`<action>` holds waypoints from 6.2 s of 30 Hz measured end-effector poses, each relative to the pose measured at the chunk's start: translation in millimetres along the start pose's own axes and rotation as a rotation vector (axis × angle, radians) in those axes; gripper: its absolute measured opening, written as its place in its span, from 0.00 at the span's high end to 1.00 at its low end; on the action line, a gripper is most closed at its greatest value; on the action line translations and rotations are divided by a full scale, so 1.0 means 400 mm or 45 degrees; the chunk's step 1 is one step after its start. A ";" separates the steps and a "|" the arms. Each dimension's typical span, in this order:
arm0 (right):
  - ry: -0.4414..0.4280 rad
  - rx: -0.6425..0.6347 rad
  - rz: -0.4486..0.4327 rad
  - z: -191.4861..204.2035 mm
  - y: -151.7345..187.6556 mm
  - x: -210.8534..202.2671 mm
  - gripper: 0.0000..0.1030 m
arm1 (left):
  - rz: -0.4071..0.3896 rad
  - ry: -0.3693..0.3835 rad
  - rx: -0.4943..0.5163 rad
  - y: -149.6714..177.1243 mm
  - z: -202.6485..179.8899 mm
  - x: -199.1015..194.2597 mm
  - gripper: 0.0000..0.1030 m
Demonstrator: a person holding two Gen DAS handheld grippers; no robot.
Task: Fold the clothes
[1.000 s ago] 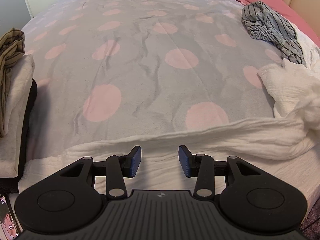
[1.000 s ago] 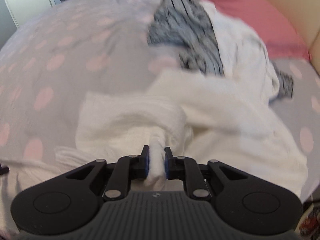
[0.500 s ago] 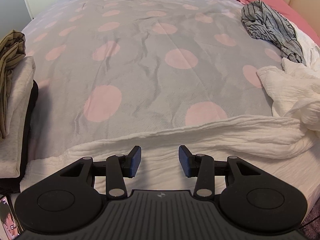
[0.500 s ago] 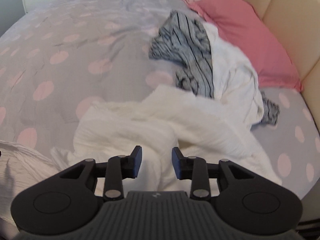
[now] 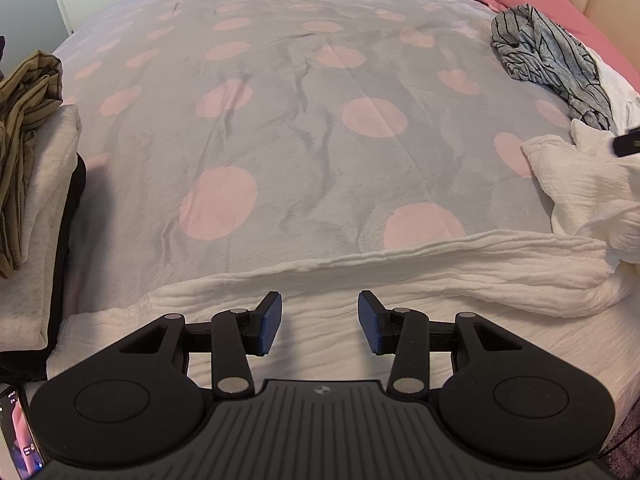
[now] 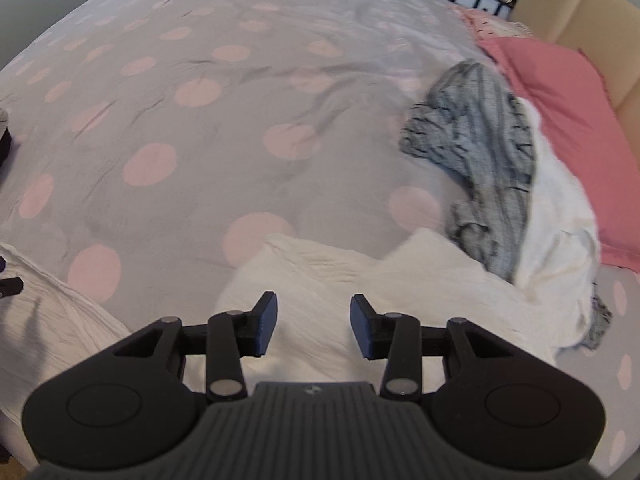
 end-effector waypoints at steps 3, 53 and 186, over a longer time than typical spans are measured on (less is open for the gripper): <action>-0.026 -0.096 0.035 0.052 -0.026 0.061 0.45 | 0.000 0.002 0.007 0.000 0.001 -0.001 0.61; -0.543 -0.357 -0.098 0.453 0.134 -0.109 0.94 | -0.144 -0.122 -0.230 -0.032 0.160 -0.099 0.61; -0.500 -0.433 0.025 0.516 -0.074 0.195 0.80 | 0.006 -0.219 -0.077 0.049 0.240 -0.012 0.70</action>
Point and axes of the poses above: each gripper's, at about its wrist camera, not at the fingertips, and x roughly the way its jaws point, z to its left, y to its underside, the point moved 5 cm from there along x, roughly the way its jaws point, and after that the axes turned 1 degree about -y, right-handed, at the moved point
